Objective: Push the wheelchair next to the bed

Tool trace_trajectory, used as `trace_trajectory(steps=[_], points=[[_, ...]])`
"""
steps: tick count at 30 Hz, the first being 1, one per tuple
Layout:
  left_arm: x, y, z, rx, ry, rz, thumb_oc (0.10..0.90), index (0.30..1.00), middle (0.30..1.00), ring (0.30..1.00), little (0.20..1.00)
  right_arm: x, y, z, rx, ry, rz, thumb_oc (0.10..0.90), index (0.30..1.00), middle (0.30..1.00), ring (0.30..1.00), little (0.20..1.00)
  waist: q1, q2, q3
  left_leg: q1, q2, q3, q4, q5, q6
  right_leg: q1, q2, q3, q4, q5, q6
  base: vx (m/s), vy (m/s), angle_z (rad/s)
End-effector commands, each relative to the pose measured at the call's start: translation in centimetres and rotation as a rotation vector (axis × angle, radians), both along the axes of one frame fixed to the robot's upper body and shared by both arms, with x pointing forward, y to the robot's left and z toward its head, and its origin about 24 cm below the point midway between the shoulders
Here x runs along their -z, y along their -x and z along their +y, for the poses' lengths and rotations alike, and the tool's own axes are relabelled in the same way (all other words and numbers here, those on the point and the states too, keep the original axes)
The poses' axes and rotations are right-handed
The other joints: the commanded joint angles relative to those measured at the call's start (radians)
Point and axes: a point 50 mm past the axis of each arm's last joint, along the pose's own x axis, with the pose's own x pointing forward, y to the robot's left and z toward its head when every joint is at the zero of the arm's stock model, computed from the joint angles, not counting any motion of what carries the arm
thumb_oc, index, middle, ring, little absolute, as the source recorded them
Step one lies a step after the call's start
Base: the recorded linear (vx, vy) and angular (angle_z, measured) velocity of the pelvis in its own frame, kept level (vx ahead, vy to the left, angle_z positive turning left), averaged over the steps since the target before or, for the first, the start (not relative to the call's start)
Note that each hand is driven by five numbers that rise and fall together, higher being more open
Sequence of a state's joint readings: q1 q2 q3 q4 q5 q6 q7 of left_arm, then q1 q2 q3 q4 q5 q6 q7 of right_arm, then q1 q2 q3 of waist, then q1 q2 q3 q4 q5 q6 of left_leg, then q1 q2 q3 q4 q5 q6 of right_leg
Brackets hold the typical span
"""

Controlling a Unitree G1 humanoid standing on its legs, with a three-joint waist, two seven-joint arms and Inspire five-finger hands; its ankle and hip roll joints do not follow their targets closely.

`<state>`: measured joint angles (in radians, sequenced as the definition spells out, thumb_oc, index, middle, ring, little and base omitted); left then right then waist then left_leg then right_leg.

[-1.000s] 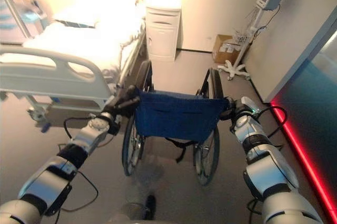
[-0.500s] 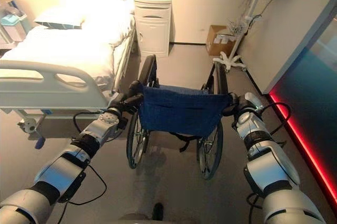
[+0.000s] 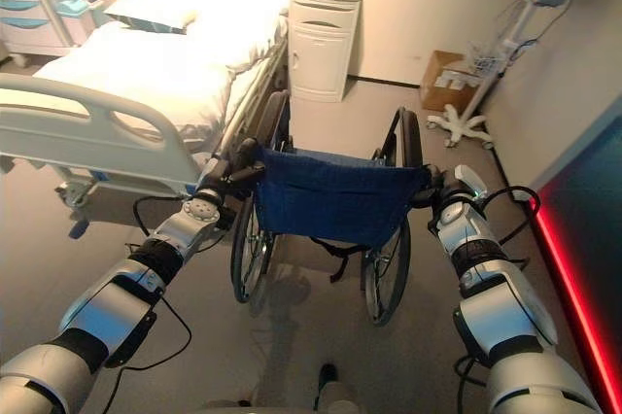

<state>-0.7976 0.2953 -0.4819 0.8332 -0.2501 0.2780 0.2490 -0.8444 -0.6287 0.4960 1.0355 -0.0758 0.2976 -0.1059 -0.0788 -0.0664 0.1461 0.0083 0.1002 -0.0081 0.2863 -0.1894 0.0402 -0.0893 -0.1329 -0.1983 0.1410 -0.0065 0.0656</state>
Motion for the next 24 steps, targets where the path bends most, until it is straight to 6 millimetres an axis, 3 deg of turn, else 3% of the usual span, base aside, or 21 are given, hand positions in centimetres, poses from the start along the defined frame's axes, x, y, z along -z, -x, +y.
trace_trajectory(steps=[1,4,5,8,11,13,16,18,22,23,24], points=[[4.8,2.5,-0.6,0.031,-0.054,0.209,0.400,0.300,0.300,0.300,0.300,1.7,-1.7,9.9,-0.458,-0.113,0.106,0.400,0.300,0.300,0.300,0.300,0.029,-0.006,0.035,0.140,0.079,0.066,-0.001,0.197,-0.112,-0.028,-0.006,0.011,-0.033,0.098,0.025,0.25,-0.267,0.41],[4.7,2.3,-0.4,0.031,-0.046,0.203,0.400,0.300,0.300,0.300,0.300,1.9,-1.6,9.4,-0.456,-0.105,0.115,0.400,0.300,0.300,0.300,0.300,0.014,0.001,0.031,0.142,0.094,0.123,0.021,0.238,-0.123,-0.001,0.020,-0.034,-0.032,0.066,-0.005,0.28,-0.261,0.42],[4.7,2.2,-0.3,0.033,-0.046,0.200,0.400,0.300,0.300,0.300,0.300,2.1,-1.5,9.2,-0.453,-0.105,0.117,0.400,0.300,0.300,0.300,0.300,0.020,-0.001,0.033,0.126,0.078,0.121,0.007,0.231,-0.116,0.017,0.029,-0.040,-0.037,0.058,-0.008,0.31,-0.255,0.26],[4.5,2.2,-0.6,0.031,-0.041,0.178,0.400,0.300,0.300,0.300,0.300,2.2,-1.5,9.6,-0.460,-0.099,0.105,0.400,0.300,0.300,0.300,0.300,0.064,0.004,0.066,0.040,-0.012,0.074,-0.037,0.203,-0.100,0.089,0.063,-0.015,-0.054,0.027,-0.006,0.27,-0.191,0.20],[4.7,2.5,-0.8,0.025,-0.030,0.156,0.400,0.300,0.300,0.300,0.300,2.3,-1.6,10.5,-0.476,-0.086,0.081,0.400,0.300,0.300,0.300,0.300,0.121,0.015,0.098,-0.100,-0.100,0.058,-0.087,0.222,-0.096,0.156,0.091,-0.003,-0.074,-0.003,-0.008,0.26,-0.119,-0.23],[5.2,3.0,-0.7,0.007,-0.014,0.162,0.400,0.300,0.300,0.300,0.300,2.5,-1.5,11.3,-0.498,-0.073,0.082,0.400,0.300,0.300,0.300,0.300,0.162,0.029,0.113,-0.178,-0.130,0.070,-0.131,0.263,-0.096,0.205,0.119,0.001,-0.088,-0.024,-0.017,0.37,-0.080,-0.53],[5.8,3.5,0.0,-0.030,0.008,0.178,0.400,0.300,0.300,0.300,0.300,2.6,-1.5,11.7,-0.498,-0.076,0.102,0.400,0.300,0.300,0.300,0.300,0.205,0.054,0.109,-0.228,-0.128,0.102,-0.246,0.359,-0.104,0.264,0.158,0.011,-0.097,-0.050,-0.028,0.46,-0.012,-0.90],[6.0,3.7,0.7,-0.052,0.018,0.183,0.400,0.300,0.300,0.300,0.300,2.6,-1.6,11.6,-0.489,-0.084,0.120,0.400,0.300,0.300,0.300,0.300,0.227,0.065,0.099,-0.235,-0.124,0.109,-0.312,0.376,-0.104,0.292,0.169,0.015,-0.085,-0.077,-0.032,0.51,0.084,-0.93],[5.9,3.7,1.9,-0.083,0.016,0.184,0.400,0.300,0.300,0.300,0.300,2.8,-1.6,12.2,-0.494,-0.113,0.141,0.400,0.300,0.300,0.300,0.300,0.253,0.078,0.078,-0.234,-0.103,0.153,-0.325,0.354,-0.087,0.327,0.167,0.015,-0.016,-0.155,-0.033,0.50,0.148,-0.72],[5.8,3.7,2.3,-0.093,0.014,0.181,0.400,0.300,0.300,0.300,0.300,3.0,-1.6,12.6,-0.507,-0.119,0.140,0.400,0.300,0.300,0.300,0.300,0.255,0.082,0.071,-0.232,-0.093,0.194,-0.302,0.324,-0.067,0.330,0.161,0.002,0.022,-0.186,-0.032,0.63,0.230,-0.60],[5.9,3.7,3.0,-0.117,0.027,0.194,0.400,0.300,0.300,0.300,0.300,3.6,-1.3,12.8,-0.511,-0.142,0.147,0.400,0.300,0.300,0.300,0.300,0.257,0.068,0.060,-0.244,-0.108,0.185,-0.181,0.286,-0.043,0.335,0.144,0.001,0.076,-0.209,-0.026,0.49,0.185,-0.33]])
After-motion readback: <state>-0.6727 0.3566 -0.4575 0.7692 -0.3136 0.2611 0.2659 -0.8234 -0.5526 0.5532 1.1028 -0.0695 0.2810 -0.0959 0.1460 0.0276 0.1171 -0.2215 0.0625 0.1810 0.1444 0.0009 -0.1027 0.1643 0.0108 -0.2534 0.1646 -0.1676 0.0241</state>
